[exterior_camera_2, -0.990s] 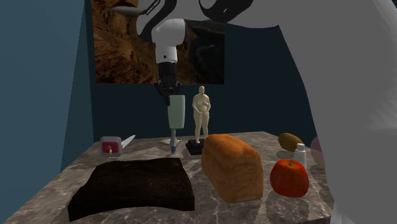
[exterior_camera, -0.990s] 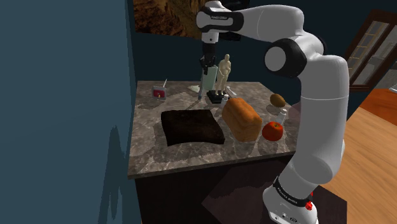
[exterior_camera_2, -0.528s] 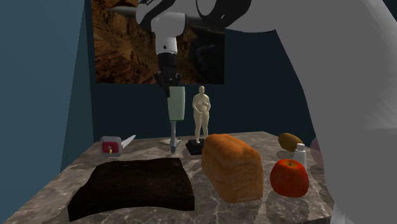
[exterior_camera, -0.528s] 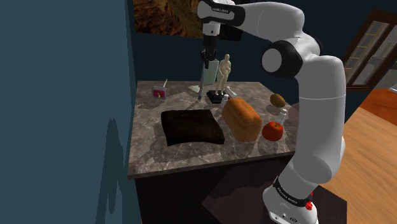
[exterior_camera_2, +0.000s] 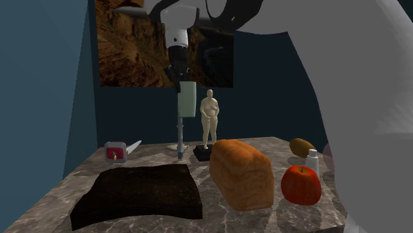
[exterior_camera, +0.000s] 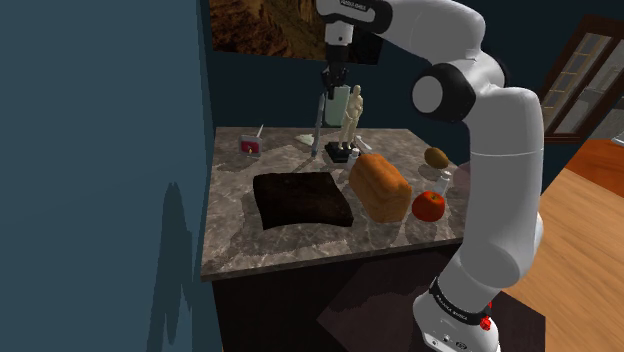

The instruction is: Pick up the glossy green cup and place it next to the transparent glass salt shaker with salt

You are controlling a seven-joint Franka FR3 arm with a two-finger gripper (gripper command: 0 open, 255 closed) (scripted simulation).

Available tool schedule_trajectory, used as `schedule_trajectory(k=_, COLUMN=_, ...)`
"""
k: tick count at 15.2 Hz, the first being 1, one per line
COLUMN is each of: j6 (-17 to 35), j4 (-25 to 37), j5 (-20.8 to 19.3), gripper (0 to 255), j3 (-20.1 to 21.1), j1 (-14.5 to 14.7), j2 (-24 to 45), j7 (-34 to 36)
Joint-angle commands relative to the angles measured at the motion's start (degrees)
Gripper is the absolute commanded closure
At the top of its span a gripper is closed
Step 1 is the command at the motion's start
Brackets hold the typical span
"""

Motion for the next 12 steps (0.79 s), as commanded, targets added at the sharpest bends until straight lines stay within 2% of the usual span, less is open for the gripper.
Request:
schedule_trajectory(k=1, j6=1.7, j4=-5.3, j5=-0.8, gripper=255, j3=-0.6, j1=-0.4, j2=-3.7, j7=-1.5)
schedule_trajectory(k=6, j6=5.7, j4=-17.2, j5=-2.7, gripper=255, j3=-2.5, j1=-2.2, j2=-11.9, j7=-6.1)
schedule_trajectory(k=12, j6=8.5, j4=-26.5, j5=-4.9, gripper=255, j3=-5.1, j1=-5.1, j2=-18.8, j7=-12.0)
